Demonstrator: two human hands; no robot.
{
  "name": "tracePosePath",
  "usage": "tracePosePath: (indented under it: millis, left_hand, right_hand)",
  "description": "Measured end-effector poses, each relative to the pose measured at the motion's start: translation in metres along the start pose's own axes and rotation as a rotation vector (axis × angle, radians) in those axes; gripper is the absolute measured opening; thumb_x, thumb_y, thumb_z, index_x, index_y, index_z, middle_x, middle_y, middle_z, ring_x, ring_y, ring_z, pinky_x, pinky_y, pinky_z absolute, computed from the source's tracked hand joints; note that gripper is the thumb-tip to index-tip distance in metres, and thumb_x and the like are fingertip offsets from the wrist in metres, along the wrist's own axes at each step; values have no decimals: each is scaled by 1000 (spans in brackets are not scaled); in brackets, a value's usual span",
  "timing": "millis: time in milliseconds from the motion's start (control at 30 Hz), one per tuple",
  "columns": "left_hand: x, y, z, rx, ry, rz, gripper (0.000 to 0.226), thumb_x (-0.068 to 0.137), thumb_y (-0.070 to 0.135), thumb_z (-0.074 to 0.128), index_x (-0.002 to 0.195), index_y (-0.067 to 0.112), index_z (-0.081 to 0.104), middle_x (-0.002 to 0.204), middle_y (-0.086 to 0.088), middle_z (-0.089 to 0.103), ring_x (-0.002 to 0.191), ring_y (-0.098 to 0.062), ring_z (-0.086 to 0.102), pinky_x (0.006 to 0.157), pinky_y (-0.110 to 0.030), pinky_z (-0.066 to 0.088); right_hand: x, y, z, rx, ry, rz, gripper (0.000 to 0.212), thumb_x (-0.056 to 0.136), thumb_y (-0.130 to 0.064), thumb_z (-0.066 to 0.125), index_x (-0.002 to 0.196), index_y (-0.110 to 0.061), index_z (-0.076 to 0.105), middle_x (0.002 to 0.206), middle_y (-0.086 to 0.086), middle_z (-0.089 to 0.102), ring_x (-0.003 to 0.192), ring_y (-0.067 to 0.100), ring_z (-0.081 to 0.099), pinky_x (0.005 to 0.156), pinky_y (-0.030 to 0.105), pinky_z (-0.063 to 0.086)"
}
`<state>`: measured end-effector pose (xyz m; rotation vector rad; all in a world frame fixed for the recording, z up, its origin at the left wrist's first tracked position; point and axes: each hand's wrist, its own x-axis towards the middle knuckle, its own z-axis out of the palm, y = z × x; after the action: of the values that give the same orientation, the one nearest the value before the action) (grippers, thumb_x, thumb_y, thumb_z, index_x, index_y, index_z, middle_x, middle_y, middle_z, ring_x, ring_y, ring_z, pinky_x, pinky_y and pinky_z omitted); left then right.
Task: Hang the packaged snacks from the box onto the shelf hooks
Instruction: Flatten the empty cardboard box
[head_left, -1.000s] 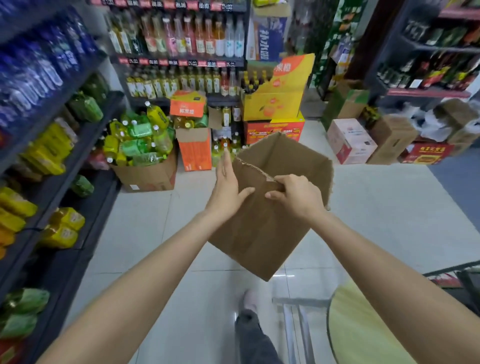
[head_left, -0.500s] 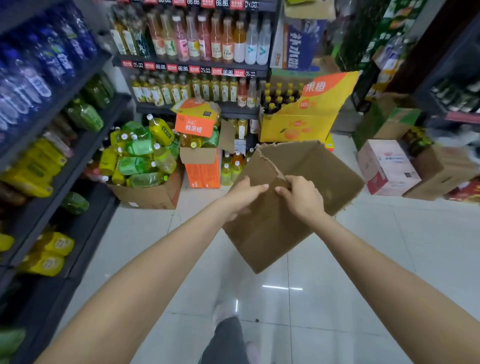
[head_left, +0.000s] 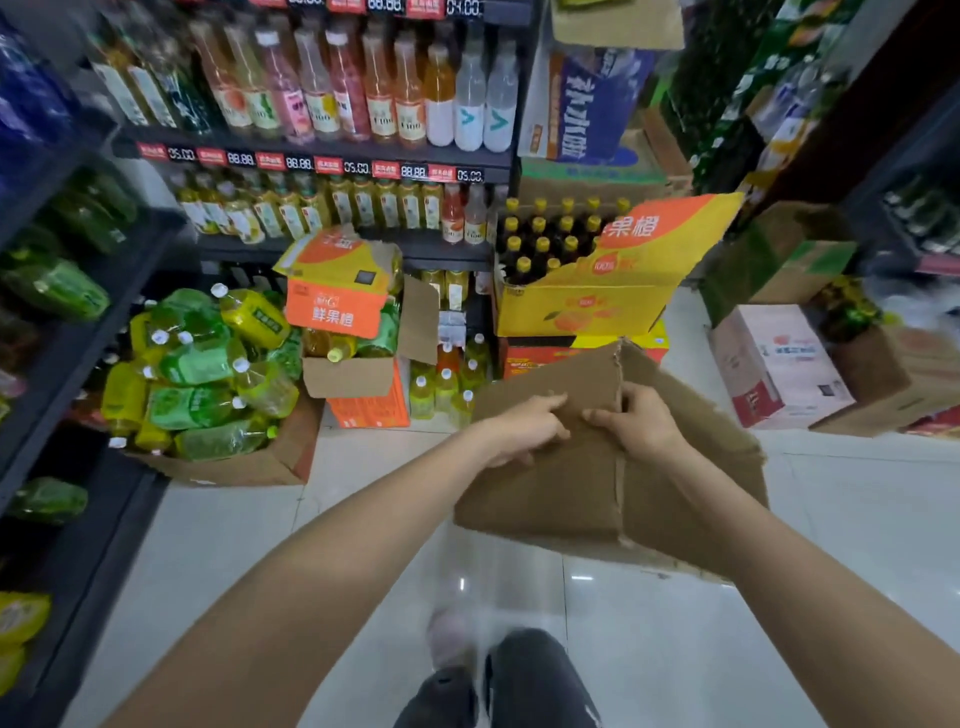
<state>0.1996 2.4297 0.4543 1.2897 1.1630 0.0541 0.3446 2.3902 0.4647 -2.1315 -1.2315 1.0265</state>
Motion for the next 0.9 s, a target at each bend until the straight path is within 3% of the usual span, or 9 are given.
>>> tracePosePath:
  millis: [167, 367, 533, 633, 800, 900]
  left_hand:
    - [75, 17, -15, 54, 0, -19, 61, 92, 6, 44, 146, 34, 31, 154, 6, 22, 127, -25, 38, 81, -35, 45]
    - [169, 26, -31, -92, -5, -134, 58, 94, -2, 36, 141, 33, 40, 153, 1, 27, 132, -25, 35, 94, -46, 43]
    - [231, 19, -34, -218, -18, -232, 61, 93, -6, 31, 142, 28, 39, 149, -7, 33, 129, -28, 41, 95, -49, 43]
    - [264, 6, -41, -289, -48, -301, 61, 95, -3, 30, 144, 32, 35, 144, -19, 38, 122, -30, 47, 96, -51, 45]
    - [314, -29, -57, -392, -82, -374, 59, 100, 4, 32, 143, 44, 30, 145, -15, 39, 121, -40, 49, 90, -50, 47]
    - [340, -56, -70, -423, -34, -416, 52, 101, 10, 31, 144, 40, 32, 141, -14, 45, 115, -37, 53, 87, -49, 47]
  right_hand:
    - [72, 1, -2, 33, 36, 74, 20, 81, -10, 70, 100, -8, 68, 89, 5, 63, 85, 19, 56, 70, 24, 37]
    - [162, 17, -3, -1, 3, 100, 22, 83, -8, 66, 105, -7, 69, 93, 8, 66, 83, 18, 57, 66, 23, 39]
    - [220, 43, 14, -122, -47, 89, 15, 83, -5, 62, 96, 0, 67, 84, 13, 63, 83, 27, 58, 56, 21, 27]
    - [248, 57, 34, -143, -51, 92, 19, 85, -5, 61, 103, 0, 66, 96, 19, 69, 92, 33, 61, 60, 19, 30]
    - [297, 74, 74, -142, -71, 104, 23, 87, -7, 60, 109, 0, 62, 105, 20, 67, 100, 36, 60, 81, 35, 43]
    - [325, 86, 106, -148, -155, 75, 25, 89, -7, 58, 114, -3, 59, 108, 18, 67, 101, 36, 60, 82, 37, 45]
